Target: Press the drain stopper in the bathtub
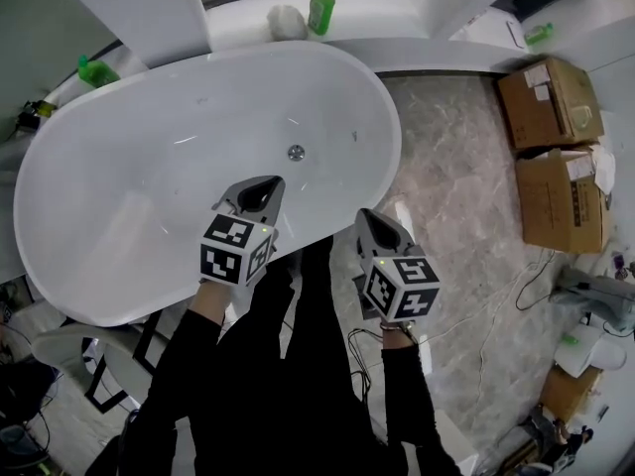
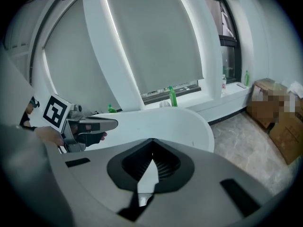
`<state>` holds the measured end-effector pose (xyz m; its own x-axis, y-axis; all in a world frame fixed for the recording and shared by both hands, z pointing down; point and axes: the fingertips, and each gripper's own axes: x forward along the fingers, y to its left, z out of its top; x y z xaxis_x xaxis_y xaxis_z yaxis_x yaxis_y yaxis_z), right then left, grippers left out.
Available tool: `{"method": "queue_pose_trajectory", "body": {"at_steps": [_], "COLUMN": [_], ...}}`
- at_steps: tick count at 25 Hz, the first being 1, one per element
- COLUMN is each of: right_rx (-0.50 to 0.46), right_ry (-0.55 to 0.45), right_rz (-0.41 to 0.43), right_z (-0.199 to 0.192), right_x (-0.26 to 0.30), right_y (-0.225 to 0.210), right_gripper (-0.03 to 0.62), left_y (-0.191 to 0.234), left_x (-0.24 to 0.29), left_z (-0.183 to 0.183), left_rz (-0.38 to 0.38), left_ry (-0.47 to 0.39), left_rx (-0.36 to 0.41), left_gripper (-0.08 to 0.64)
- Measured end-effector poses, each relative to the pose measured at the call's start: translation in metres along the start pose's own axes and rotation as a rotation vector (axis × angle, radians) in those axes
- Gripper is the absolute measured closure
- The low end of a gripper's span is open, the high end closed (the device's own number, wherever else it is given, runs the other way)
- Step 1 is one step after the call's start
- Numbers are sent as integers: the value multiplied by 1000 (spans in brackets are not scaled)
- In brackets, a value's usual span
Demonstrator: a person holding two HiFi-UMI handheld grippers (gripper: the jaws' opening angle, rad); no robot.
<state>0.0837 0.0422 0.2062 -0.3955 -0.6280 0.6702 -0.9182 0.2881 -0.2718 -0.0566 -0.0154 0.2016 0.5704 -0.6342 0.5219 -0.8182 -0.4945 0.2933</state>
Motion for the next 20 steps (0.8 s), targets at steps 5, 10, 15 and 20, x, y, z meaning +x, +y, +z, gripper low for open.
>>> {"method": "queue_pose_trajectory", "body": {"at_steps": [5, 10, 15, 20], "right_rx": [-40, -76, -91, -110], "right_ry": [25, 65, 119, 162], "right_rz": [21, 68, 111, 138], "right_z": [4, 13, 14, 12], "right_x": [24, 61, 99, 131], "right_y": [-17, -40, -66, -86], "right_gripper": [591, 592, 591, 591], "left_y": [11, 24, 35, 46], "left_x": [24, 55, 96, 135], "left_z": [-11, -16, -22, -29], "left_rz": [39, 84, 120, 130], "left_ry": [27, 40, 58, 84], "left_rx": [-30, -74, -106, -121], "left_gripper": [555, 555, 555, 555]}}
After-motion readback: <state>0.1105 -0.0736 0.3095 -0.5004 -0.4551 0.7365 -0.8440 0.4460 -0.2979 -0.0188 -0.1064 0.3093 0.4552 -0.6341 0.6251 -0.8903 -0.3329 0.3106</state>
